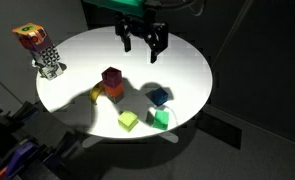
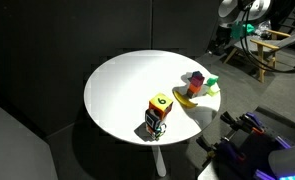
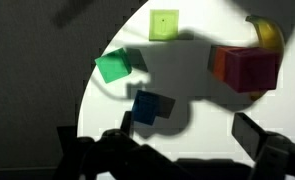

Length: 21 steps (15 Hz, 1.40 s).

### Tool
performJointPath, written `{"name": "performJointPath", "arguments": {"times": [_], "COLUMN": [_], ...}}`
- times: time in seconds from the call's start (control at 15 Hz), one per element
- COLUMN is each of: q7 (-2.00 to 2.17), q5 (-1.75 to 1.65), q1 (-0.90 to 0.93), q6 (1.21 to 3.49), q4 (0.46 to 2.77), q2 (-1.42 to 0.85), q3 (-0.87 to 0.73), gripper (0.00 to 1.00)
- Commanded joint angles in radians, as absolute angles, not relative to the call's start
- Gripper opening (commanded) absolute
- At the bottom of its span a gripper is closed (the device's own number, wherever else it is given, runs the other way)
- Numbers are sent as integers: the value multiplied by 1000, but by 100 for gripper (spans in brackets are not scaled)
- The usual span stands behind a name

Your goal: Put the blue block on the pink block

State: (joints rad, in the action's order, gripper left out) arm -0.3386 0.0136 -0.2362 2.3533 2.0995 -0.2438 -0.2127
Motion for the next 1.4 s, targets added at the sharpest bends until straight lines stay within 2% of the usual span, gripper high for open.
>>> {"name": "performJointPath", "arguments": {"times": [0.0, 0.6, 1.33], "q7": [-336, -375, -352], "q5": [37, 79, 89], "q1": [-262, -324, -362], "q6": [2387, 2475, 2347], "q4": [2068, 1994, 1732], "q2": [-301, -451, -645], "q3": [-195, -149, -107], "gripper": [100, 100, 100]}}
